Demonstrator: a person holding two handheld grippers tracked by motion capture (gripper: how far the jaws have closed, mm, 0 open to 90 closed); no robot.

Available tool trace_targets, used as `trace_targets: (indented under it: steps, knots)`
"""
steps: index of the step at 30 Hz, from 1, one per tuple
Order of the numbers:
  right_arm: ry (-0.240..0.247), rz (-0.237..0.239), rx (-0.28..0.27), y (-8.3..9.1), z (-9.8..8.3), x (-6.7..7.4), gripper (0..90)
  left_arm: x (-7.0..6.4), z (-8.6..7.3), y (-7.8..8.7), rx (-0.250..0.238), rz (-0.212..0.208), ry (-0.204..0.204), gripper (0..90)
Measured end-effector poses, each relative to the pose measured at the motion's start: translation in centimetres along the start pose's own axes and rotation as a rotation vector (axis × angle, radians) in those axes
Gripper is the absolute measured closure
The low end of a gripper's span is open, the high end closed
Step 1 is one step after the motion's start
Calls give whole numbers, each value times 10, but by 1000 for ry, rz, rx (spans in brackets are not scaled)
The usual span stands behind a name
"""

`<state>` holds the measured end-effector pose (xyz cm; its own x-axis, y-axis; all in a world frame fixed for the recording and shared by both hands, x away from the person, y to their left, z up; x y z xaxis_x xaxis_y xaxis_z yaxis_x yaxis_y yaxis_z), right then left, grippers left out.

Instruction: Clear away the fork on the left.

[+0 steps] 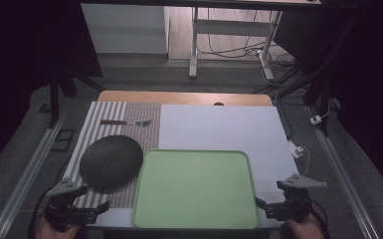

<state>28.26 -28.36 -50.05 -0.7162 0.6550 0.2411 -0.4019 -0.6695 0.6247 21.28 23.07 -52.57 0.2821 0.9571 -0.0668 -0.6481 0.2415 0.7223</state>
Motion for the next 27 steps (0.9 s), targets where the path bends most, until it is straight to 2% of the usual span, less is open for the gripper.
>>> trace_targets:
  steps: [4,18,27]
  knots:
    - [6,2,7,-1,0,1,0,1,0,0,3,-4,10,17]
    - [13,5,27,-3,-1,1,0,-6,-1,-4,39,22,-74,2]
    - [17,5,33,-4,-1,1,1,-6,-1,-2,28,19,-65,1]
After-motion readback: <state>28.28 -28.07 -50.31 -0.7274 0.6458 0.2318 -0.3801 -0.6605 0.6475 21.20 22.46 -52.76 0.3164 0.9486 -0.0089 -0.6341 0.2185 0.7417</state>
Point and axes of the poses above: each handheld gripper's, and its own axes: y roughly backward along the jaws, z roughly out of its top, x roughly to its left, the point moved 7 cm from there along -y, roughly forward along the jaws, and after that the axes turned 15 degrees about z, right-handed, at the moved point
